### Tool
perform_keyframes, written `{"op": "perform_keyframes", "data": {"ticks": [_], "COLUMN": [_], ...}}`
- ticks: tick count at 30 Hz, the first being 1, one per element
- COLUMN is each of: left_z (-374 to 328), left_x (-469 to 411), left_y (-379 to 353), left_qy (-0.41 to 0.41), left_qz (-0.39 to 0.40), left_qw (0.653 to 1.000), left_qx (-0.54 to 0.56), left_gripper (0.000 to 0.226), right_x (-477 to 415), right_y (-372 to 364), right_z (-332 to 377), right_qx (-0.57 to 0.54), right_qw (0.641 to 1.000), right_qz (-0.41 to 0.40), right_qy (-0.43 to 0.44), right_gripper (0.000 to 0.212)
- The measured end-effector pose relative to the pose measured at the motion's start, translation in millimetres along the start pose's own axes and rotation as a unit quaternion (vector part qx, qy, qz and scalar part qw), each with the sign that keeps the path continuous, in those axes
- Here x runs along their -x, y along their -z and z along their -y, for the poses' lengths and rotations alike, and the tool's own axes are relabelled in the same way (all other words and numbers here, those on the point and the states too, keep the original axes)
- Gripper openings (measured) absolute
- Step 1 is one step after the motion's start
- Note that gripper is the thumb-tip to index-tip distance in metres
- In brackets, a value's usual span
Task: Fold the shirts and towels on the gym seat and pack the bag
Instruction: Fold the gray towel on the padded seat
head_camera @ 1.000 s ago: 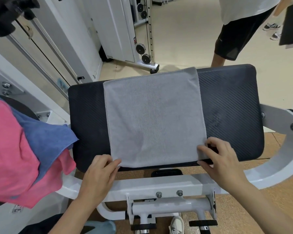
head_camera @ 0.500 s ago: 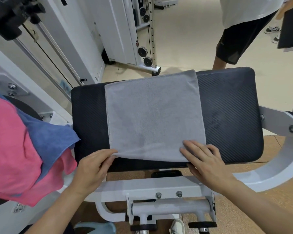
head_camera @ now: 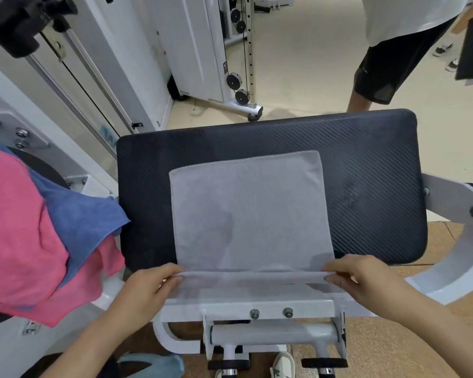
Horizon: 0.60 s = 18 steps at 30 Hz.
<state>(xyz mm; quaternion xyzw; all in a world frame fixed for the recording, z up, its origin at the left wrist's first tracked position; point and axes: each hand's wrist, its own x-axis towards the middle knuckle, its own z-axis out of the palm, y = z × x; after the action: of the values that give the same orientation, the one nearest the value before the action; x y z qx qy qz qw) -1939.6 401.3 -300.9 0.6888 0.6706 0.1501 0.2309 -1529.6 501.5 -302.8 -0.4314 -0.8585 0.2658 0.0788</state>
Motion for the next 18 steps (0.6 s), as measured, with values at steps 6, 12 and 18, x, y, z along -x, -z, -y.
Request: {"op": "perform_keyframes", "data": {"ticks": [6, 12, 18], "left_z": [-29, -52, -59], "left_x": [-20, -74, -123], "left_y": [16, 31, 39], "left_qy": [0.135, 0.184, 0.191], "left_qz": [-0.118, -0.257, -0.283], "left_qw": [0.942, 0.876, 0.882], "left_qx": [0.282, 0.364, 0.325], "left_gripper": [0.019, 0.013, 0.011], "right_x": [-21, -81, -124], "right_y": [36, 55, 61], "right_z": [22, 37, 30], "right_qx": [-0.233, -0.295, -0.206], "right_qw": [0.967, 0.909, 0.924], "right_qz": [-0.059, -0.258, -0.288], "right_qy": [-0.091, -0.144, -0.147], "right_gripper": [0.008, 0.008, 0.008]}}
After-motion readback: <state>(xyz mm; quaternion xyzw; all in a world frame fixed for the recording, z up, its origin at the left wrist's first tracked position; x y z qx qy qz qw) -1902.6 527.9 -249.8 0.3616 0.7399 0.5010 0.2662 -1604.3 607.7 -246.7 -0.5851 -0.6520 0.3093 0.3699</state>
